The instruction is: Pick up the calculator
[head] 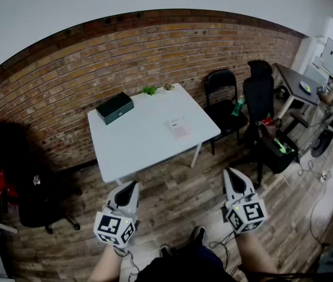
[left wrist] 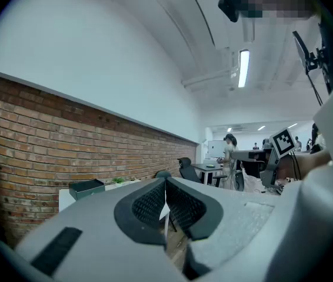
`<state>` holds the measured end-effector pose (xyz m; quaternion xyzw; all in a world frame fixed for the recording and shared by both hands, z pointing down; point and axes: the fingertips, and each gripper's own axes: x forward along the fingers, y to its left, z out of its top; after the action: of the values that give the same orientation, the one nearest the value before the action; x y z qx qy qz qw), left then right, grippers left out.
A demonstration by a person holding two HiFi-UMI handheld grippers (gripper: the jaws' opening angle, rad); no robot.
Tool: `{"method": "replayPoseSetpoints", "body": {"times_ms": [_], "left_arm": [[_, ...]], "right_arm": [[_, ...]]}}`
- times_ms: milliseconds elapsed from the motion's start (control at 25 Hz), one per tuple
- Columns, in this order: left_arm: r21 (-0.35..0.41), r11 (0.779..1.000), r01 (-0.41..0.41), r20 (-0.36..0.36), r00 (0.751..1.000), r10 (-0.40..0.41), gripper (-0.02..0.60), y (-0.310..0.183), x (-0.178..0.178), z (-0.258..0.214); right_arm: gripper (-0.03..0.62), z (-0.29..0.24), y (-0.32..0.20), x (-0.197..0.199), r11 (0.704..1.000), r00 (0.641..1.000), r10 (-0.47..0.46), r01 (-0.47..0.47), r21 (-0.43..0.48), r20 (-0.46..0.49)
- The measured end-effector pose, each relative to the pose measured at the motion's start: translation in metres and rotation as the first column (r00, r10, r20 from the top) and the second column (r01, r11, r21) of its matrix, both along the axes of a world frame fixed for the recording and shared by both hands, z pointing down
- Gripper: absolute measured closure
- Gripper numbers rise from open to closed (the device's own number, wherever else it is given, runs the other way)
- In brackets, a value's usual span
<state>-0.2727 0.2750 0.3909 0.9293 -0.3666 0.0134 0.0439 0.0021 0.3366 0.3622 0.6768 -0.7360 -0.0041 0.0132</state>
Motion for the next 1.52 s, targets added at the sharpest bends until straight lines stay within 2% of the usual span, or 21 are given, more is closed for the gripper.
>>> {"method": "replayPoseSetpoints", "body": {"times_ms": [240,440,520,560,640,720,920,1200,1520], "left_arm": [[0.02,1.0,-0.003,-0.011,1.0,0.003,0.575,0.019,-0.02,-0.006],[-0.003,1.0,-0.003,-0.054,0.999,0.003,0.574,0.017,-0.016,-0.004],[-0.017,1.0,0.003,-0.067,0.998,-0.004,0.574,0.011,-0.009,0.0],[-0.022,1.0,0.01,-0.073,0.997,-0.011,0.558,0.006,-0.005,0.002],[-0.029,0.999,0.021,-0.077,0.997,-0.023,0.367,-0.004,0.005,0.004],[-0.041,0.999,0.028,-0.078,0.997,-0.031,0.339,-0.013,0.016,0.006],[-0.048,0.997,0.061,-0.049,0.997,-0.063,0.339,-0.049,0.045,0.006],[-0.054,0.993,0.101,-0.011,0.995,-0.102,0.339,-0.082,0.111,-0.003],[-0.118,0.985,0.124,-0.011,0.992,-0.126,0.339,-0.096,0.178,0.001]], "right_arm": [[0.591,-0.003,0.02,-0.027,1.0,1.0,-0.02,0.02,-0.008,-0.013],[0.588,-0.009,0.023,-0.022,0.999,0.999,-0.031,0.03,0.031,0.02],[0.544,-0.008,0.019,-0.014,0.999,0.999,-0.038,0.037,0.034,0.03],[0.516,-0.006,0.015,-0.01,0.998,0.998,-0.044,0.042,0.035,0.037],[0.453,-0.002,0.005,0.0,0.998,0.997,-0.051,0.049,0.033,0.05],[0.418,0.002,-0.008,0.012,0.998,0.996,-0.053,0.052,0.029,0.065],[0.416,0.002,-0.048,0.044,0.997,0.994,-0.071,0.068,0.045,0.078],[0.425,0.001,-0.099,0.103,0.992,0.988,-0.126,0.123,0.041,0.086],[0.431,0.0,-0.137,0.157,0.976,0.971,-0.216,0.21,0.063,0.101]]}}
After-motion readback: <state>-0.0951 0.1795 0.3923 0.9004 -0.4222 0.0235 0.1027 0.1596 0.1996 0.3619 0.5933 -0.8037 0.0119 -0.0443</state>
